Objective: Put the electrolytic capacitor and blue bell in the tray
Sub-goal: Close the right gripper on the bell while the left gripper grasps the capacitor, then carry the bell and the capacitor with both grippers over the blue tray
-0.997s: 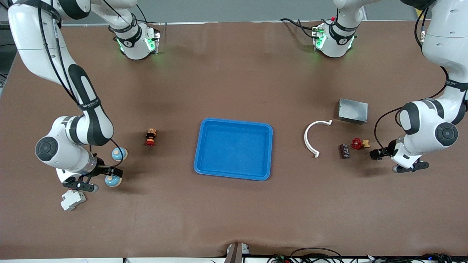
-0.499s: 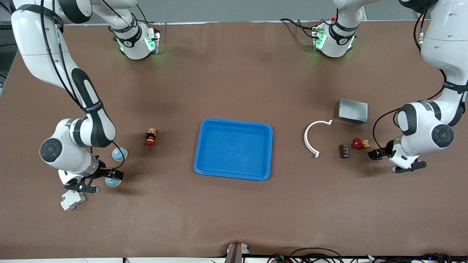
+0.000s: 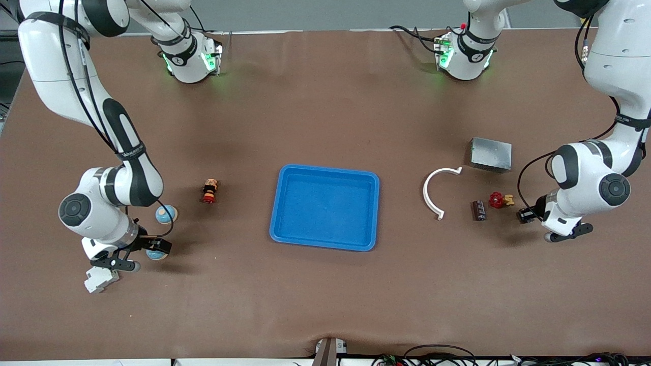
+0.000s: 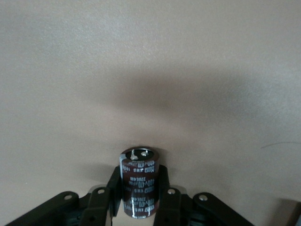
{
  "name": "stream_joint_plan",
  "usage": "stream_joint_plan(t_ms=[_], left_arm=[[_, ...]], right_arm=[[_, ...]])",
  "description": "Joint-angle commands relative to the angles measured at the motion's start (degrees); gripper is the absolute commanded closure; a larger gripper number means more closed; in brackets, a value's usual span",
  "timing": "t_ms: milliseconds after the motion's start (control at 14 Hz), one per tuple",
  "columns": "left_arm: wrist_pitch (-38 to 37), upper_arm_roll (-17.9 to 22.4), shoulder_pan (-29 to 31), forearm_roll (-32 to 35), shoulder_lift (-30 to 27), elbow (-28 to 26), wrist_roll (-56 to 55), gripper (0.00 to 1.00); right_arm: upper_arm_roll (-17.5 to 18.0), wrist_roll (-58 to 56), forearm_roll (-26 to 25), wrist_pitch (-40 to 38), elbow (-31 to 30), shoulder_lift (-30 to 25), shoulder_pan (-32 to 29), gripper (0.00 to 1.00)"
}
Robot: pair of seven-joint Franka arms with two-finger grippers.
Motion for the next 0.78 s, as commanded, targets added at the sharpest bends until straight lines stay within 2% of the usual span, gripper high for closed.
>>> stream_joint_plan(t_ms=[0,142,285,499,641,712], left_arm=[[-0.28,-0.27,0.13,0.85,-1.78,0.7,-2.35,1.0],[-2.12,-0.27,0.13,0.85,-3.71,0.96,-2.44,1.0],[-8.42,-1.32,0.05,0.85,-7.48,2.1,-3.84,1.0],[-26.15,-5.27,-0.04,0.85,-9.79,10.86,-9.1,1.0],[-34.88,-9.04,-0.04,0.85,-9.96,15.44,-15.07,1.0],[-37.53,-11.41,0.13,0.85,-10.4,16.25,-17.89,1.0]], right_arm=[[-0.04,-0.12,-0.6,0.23,1.33,1.04,-0.05,0.0],[-0.04,-0.12,-0.6,0.32,1.33,1.3,-0.05,0.0],[-0.04,-0.21,-0.69,0.85,1.33,1.57,-0.05,0.0],[-0.04,-0.12,-0.78,1.37,1.33,2.09,0.04,0.0],[-0.04,-0.21,-0.78,3.3,1.16,2.53,-0.05,0.02],[-0.04,-0.21,-0.78,3.31,1.16,2.62,0.04,0.25]])
